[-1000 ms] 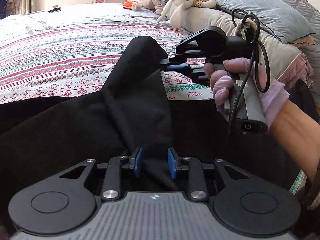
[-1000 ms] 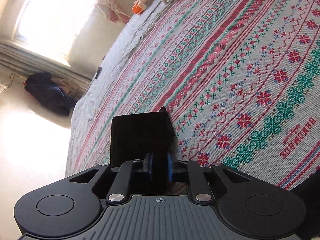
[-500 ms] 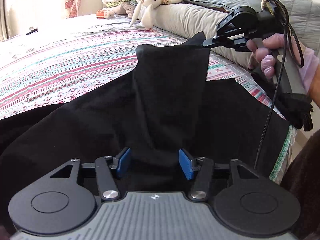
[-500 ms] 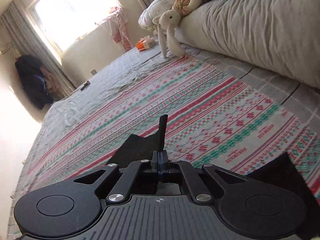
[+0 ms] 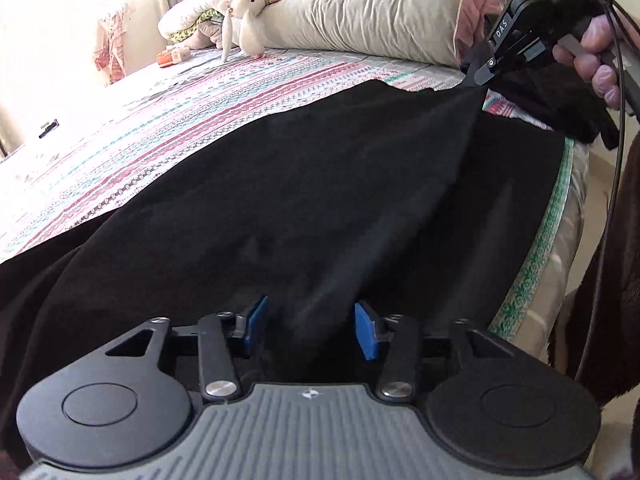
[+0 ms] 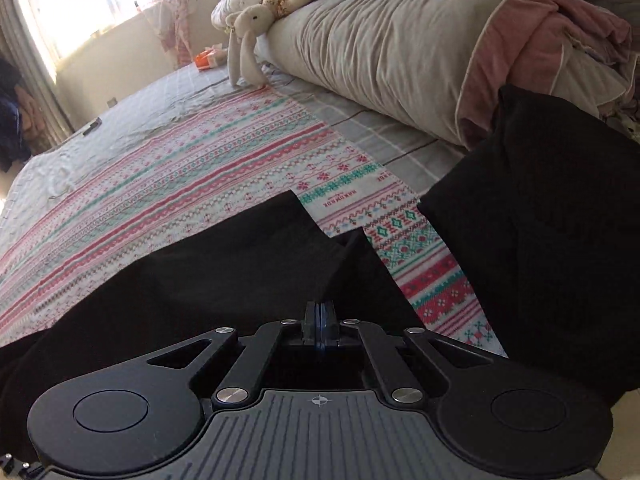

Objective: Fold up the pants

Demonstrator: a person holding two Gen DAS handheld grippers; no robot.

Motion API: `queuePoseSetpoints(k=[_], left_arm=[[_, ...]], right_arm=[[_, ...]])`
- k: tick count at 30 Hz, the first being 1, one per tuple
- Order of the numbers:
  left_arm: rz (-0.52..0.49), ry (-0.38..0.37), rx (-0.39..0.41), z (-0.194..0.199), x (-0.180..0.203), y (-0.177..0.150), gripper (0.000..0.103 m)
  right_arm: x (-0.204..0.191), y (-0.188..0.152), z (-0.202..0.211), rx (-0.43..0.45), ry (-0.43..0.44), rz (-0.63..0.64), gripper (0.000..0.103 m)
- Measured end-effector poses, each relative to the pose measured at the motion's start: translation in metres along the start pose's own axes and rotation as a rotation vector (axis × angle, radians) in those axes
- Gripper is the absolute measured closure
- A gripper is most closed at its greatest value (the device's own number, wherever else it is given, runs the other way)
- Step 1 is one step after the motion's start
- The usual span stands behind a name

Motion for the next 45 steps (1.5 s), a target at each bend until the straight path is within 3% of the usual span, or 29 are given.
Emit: queuePoseSetpoints(k=[2,5,19,33,34,36,38,40,42,45], left_arm=[[-0.031,0.004,0.017,0.001,0.003,-0.004,0.078],[-0.052,0.018,0.014,0.003,0.005,-0.004,0.091],[-0.006,-0.128,-0.034,0.023,-0.006,-0.001,0.093],[-0.013,-0.177,-0.068,0.038,-0.001,-0.020,0.091],[-0.011,-0.181,-0.069,0.039,-0.001,-0.020,0.087],[0.020,-0.175,-0.054,0.042,-0.004,-0.018,0.069],[0.066,-0.154,-0.021,0.046,-0.010,-0.013,0.036],[0.119,-0.148,0.018,0.052,-0.020,-0.008,0.031],[0.179,-0.124,0.033,0.056,-0.033,-0.003,0.024],[0.245,-0.034,0.061,0.060,-0.053,0.000,0.014]], right_arm=[[0.001,-0.012,0.001,-0.020,-0.010,0.007,0.103],[0.002,-0.028,0.001,-0.049,-0.039,0.032,0.103],[0.007,-0.085,0.019,-0.066,-0.132,0.093,0.103],[0.013,-0.098,0.023,-0.091,-0.168,0.082,0.103],[0.012,-0.098,0.023,-0.095,-0.170,0.088,0.101],[0.011,-0.097,0.024,-0.101,-0.185,0.097,0.097],[0.010,-0.095,0.027,-0.102,-0.182,0.096,0.089],[0.007,-0.090,0.031,-0.096,-0.167,0.096,0.065],[0.003,-0.084,0.037,-0.072,-0.156,0.099,0.050],[-0.011,-0.073,0.043,-0.038,-0.126,0.133,0.040]])
Point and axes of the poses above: each gripper's, at about its wrist camera, not at the fingertips, and z roughly against the way its jaws point, x to its right, y to its top, the point moved 3 cm from there along -z, roughly the way its jaws point, and after that the axes turned 14 degrees about z, right-handed, at the moved point
